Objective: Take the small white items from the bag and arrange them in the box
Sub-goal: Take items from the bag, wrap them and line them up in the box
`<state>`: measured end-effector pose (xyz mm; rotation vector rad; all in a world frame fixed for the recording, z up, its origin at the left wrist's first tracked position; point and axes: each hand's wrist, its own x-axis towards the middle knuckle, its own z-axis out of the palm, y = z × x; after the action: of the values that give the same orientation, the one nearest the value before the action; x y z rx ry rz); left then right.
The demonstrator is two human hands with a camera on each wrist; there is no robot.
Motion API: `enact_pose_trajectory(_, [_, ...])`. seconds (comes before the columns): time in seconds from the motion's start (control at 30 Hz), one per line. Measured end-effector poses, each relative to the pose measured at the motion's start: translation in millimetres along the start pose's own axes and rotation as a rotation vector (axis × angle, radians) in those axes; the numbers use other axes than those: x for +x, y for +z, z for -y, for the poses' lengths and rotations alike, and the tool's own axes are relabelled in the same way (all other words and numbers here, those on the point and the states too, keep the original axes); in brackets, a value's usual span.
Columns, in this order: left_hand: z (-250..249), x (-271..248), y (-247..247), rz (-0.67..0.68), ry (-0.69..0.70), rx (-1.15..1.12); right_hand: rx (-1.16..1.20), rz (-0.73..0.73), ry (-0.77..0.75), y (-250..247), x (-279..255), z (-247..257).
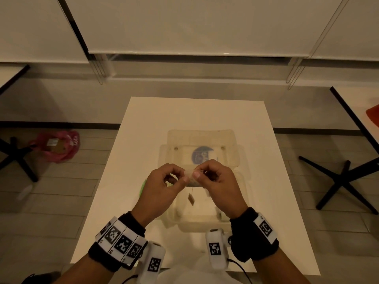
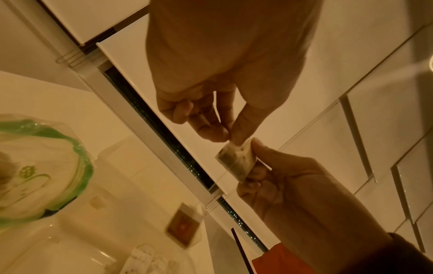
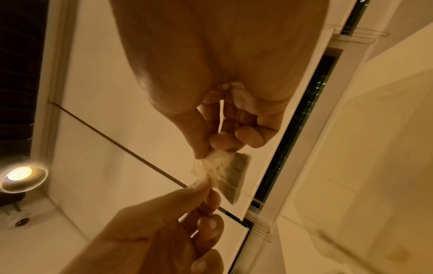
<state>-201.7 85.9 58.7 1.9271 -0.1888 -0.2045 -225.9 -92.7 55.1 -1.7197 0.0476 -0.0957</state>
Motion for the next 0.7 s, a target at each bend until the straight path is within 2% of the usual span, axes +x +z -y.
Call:
enact_pose_trajectory(0.17, [-5.5,0.6,-2.6,0.002,0.004,-0.073,0.019,0.0,0.02,-1.0,-0.6,0.0])
enact_pose_trajectory(0.3, [-9.2,0.2,-0.9,0.003,0.041,-0.047,0.069,0.012,0.031,-0.5,-2.0,2.9])
enact_pose_trajectory(0.37, [-13.3,0.2,-1.0,-0.015,0.044,-0.081,0.121,-0.034,0.087,-1.8,-2.0,-0.3])
enact_pose_trajectory(0.43, [-17.9,0.1,-2.8,-0.026,0.045,-0.115,0.194,-0.04,0.224,-5.2,-0.7,-5.9])
enact_pose_trajectory(0.53, [-23.4,0.1,-6.2,-0.036,0.054,-0.17,0.275,0.088,0.455,-9.1,-0.6,-15.0])
enact_pose_trajectory(0.63, [-28.8,0.0,-6.2,-0.045,0.051,-0.211,0.47,0.293,0.592,-8.0,-4.4,-17.6])
enact_pose_trajectory(0.7, [-29.8,1.0,-5.8,-0.048,0.055,-0.229,0.512,0.398,0.652,-6.1,-5.8,-16.7])
